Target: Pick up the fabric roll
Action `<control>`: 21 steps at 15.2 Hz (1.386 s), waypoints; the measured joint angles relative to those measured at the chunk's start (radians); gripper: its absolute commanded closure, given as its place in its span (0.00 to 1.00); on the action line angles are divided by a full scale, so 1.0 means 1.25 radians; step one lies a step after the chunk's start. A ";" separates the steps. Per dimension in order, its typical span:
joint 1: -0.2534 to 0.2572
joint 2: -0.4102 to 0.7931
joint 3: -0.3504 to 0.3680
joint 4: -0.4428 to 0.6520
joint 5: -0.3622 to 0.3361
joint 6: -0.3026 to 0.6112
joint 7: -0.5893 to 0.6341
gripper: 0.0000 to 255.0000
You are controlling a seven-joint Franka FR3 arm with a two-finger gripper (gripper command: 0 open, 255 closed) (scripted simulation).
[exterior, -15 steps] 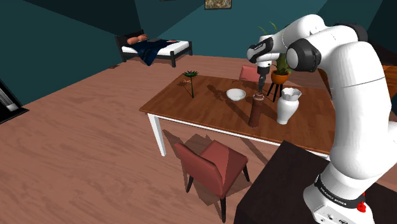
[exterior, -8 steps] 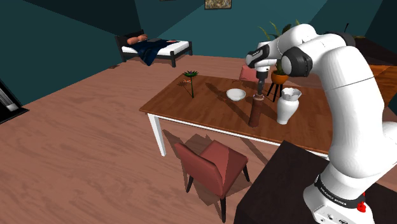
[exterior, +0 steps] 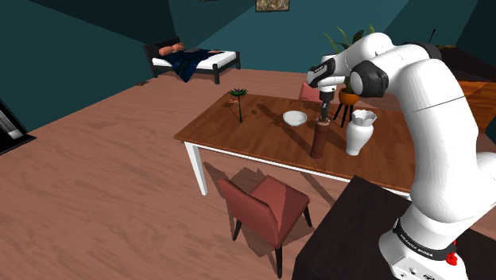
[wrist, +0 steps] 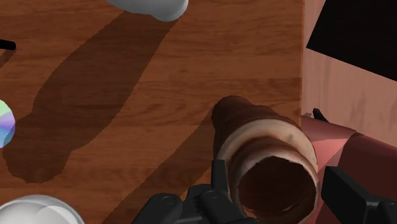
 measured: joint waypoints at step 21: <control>0.006 -0.067 -0.018 0.048 -0.025 -0.113 0.008 1.00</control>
